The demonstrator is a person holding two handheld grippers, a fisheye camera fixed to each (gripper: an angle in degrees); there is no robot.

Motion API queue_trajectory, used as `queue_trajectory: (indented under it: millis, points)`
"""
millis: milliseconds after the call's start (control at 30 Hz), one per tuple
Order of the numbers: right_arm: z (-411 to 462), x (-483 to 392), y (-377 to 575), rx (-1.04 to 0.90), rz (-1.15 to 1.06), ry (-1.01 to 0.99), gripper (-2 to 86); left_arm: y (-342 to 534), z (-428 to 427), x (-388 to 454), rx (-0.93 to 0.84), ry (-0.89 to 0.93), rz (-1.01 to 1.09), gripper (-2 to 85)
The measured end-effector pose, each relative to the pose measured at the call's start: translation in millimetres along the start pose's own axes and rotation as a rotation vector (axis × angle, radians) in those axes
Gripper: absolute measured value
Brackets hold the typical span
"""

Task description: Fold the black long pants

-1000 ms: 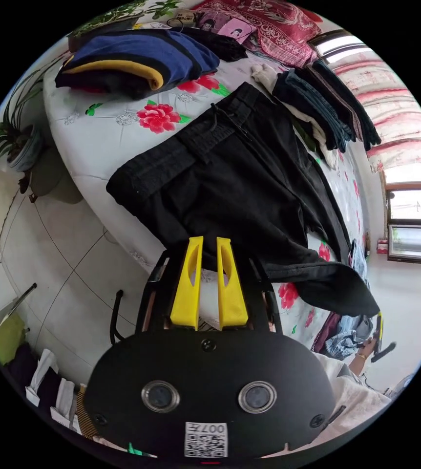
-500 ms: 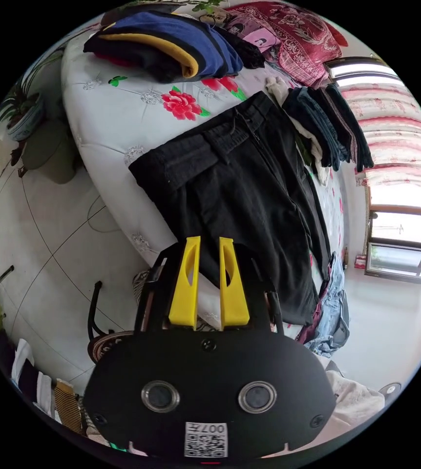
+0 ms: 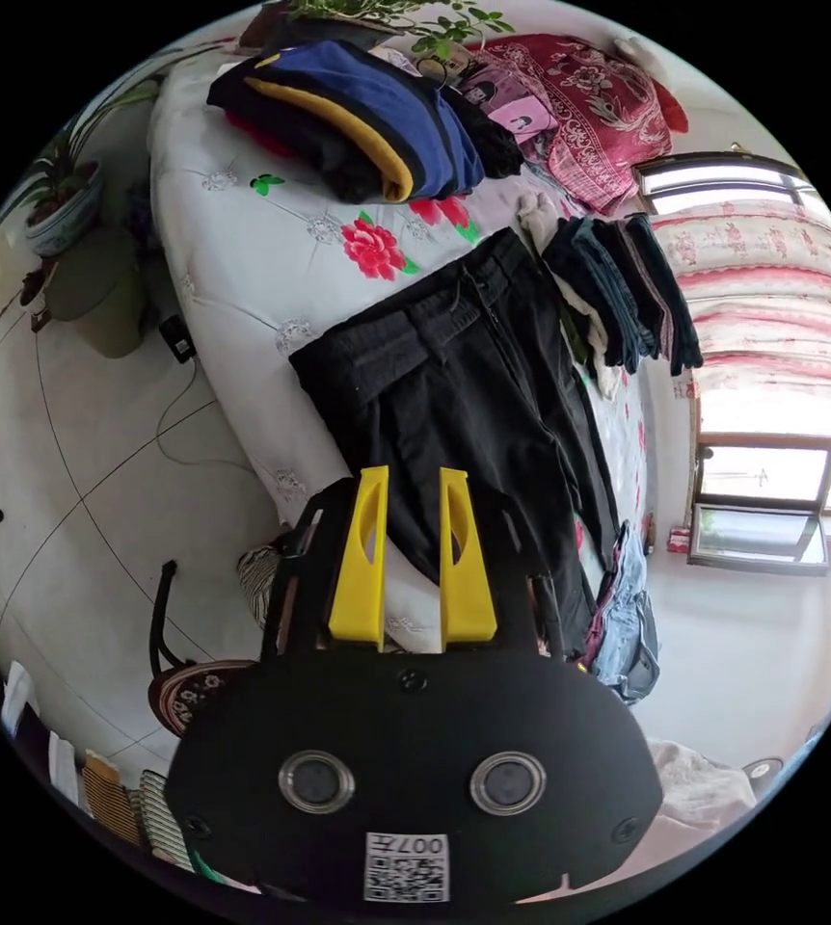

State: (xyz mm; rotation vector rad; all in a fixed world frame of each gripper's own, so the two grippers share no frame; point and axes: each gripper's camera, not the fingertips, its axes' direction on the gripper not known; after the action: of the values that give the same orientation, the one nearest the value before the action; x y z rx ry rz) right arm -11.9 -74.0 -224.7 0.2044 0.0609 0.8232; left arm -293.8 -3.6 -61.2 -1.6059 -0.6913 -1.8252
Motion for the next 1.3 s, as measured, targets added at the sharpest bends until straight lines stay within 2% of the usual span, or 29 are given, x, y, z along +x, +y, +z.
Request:
queue_trajectory:
  millis: [167,333,467,533,700,833,1033,1167,1233,1300]
  points:
    - [26,-12,-18,-0.071,-0.029,0.049,5.9,-2,-13,-14,0.023,-0.043,-0.036,9.5]
    - [28,-18,-29,-0.056,0.009,0.096,2.9,-16,22,-17,-0.075,-0.074,-0.079,10.8]
    - [16,-21,-36,-0.066,0.006,0.085,0.6,-21,26,-9,-0.098,-0.181,-0.058,5.9]
    - [3,-23,-33,-0.031,-0.011,-0.002,0.2,-21,20,-12,-0.089,-0.059,-0.038,0.9]
    - [-42,-35,-20,0.108,-0.009,-0.316,-0.2,-20,-20,-7,-0.003,0.275,0.027,-0.8]
    - [-58,-73,-30,0.149,-0.095,-0.353,-0.3,-45,-52,34,0.085,0.439,0.139,-0.9]
    - [-38,-174,-100,0.119,-0.282,-0.271,-0.1,-140,-28,127,0.114,0.420,0.255,-0.8]
    - [51,-258,-174,0.036,-0.369,-0.070,0.8,-210,48,183,0.125,0.290,0.220,-0.4]
    - [104,-283,-196,-0.005,-0.390,0.083,1.7,-234,107,206,0.094,0.160,0.139,0.2]
    - [157,-295,-205,-0.046,-0.393,0.191,3.2,-232,136,220,0.099,0.194,0.150,0.2]
